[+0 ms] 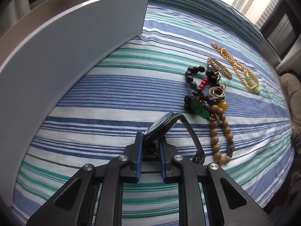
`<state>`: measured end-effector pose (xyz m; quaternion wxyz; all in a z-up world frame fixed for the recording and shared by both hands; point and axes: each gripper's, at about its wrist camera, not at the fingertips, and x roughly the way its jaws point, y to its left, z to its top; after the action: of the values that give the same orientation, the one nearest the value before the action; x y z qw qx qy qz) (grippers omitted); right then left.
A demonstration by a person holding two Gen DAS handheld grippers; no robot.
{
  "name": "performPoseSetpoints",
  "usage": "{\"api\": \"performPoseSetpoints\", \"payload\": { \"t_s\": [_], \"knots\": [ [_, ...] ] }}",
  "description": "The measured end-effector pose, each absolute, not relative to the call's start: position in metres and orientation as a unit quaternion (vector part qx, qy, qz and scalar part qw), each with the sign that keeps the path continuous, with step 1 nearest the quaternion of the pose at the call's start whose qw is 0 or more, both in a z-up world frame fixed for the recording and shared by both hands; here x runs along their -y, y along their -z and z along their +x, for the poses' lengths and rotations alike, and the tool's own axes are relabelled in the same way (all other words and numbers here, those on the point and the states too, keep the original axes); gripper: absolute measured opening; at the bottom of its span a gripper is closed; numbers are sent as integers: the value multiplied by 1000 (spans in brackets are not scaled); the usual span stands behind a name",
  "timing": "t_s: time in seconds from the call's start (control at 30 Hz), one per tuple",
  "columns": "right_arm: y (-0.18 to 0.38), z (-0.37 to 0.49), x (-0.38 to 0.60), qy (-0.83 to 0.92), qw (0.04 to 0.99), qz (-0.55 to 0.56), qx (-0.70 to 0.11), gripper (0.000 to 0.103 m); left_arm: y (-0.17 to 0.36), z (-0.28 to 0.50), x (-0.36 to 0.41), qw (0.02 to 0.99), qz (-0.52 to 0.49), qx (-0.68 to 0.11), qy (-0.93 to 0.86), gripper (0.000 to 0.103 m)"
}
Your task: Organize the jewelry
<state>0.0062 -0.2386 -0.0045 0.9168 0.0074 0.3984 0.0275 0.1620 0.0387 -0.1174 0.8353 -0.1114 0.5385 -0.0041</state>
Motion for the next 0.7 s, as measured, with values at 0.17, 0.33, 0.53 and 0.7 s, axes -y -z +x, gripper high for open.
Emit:
{"api": "performPoseSetpoints", "payload": {
  "t_s": [0.17, 0.33, 0.53, 0.7],
  "knots": [
    [7, 9, 234, -38, 914, 6, -404, 95, 107, 129, -61, 830, -98, -549, 11, 14],
    [10, 15, 225, -53, 910, 1, -410, 95, 103, 97, -84, 829, -72, -555, -4, 15],
    [18, 42, 211, -131, 901, 21, -413, 95, 105, 83, -96, 836, -62, -545, -21, 36],
    [34, 92, 180, -206, 886, -18, -415, 95, 96, 74, -100, 847, -70, -527, -28, 64]
  ]
}}
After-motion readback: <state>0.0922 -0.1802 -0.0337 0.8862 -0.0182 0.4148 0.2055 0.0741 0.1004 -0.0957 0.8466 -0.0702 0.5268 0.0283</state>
